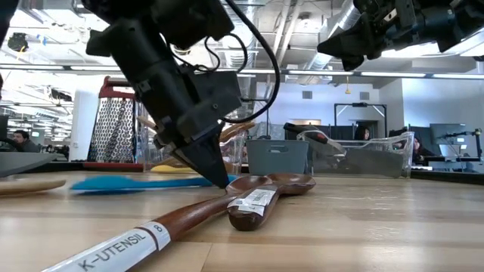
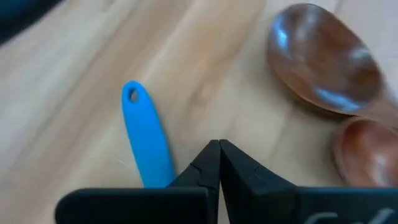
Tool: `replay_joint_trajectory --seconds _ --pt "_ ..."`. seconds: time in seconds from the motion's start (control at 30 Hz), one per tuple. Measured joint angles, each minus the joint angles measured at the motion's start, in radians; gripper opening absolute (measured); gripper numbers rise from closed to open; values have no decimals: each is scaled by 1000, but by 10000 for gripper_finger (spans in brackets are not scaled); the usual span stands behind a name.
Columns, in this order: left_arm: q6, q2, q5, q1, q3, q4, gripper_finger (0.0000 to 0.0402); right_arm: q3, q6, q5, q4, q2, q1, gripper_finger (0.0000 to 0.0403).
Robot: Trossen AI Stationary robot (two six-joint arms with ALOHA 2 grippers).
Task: Pick & Place Kitchen Items
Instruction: Put the blue serving spoon into the left transparent bin
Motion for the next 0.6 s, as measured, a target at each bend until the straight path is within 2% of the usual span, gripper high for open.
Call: replay_joint_trajectory --seconds 0.27,0.47,0.6 --pt "29 -4 -8 22 -1 -6 1 0 1 0 -3 0 0 1" --pt "-20 -41 29 -19 -4 -49 1 0 0 0 -3 0 0 1" --pt "-28 -108 35 -58 -4 -87 1 0 0 0 -4 0 0 1"
